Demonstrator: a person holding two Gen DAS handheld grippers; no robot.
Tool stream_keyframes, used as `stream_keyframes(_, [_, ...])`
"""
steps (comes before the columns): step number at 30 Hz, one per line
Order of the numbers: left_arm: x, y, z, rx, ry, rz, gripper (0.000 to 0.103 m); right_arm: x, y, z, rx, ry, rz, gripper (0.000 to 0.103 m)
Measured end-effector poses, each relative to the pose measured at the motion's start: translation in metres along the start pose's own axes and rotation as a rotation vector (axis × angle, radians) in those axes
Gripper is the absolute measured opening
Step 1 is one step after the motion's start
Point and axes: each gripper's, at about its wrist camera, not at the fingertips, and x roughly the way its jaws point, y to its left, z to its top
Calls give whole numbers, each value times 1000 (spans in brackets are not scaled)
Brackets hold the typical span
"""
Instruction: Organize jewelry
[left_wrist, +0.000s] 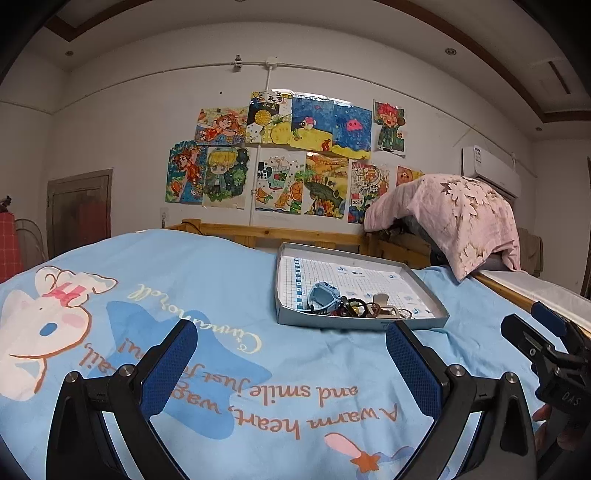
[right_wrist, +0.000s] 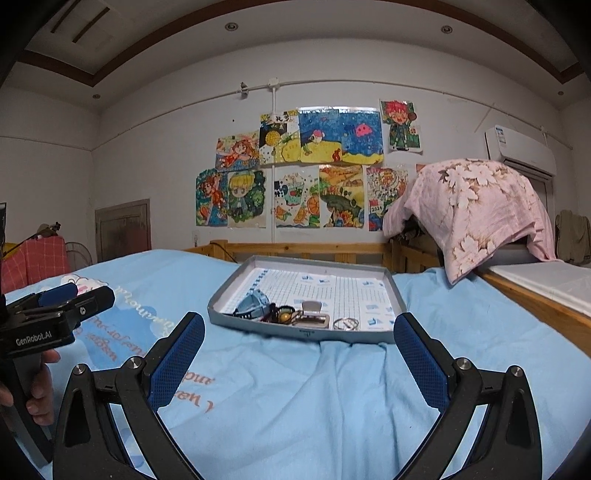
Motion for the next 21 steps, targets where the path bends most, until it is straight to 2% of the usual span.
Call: stream_keyframes(21, [-1,-2,2,12,-4,-1,103,3,-3,0,17,2,-4,101])
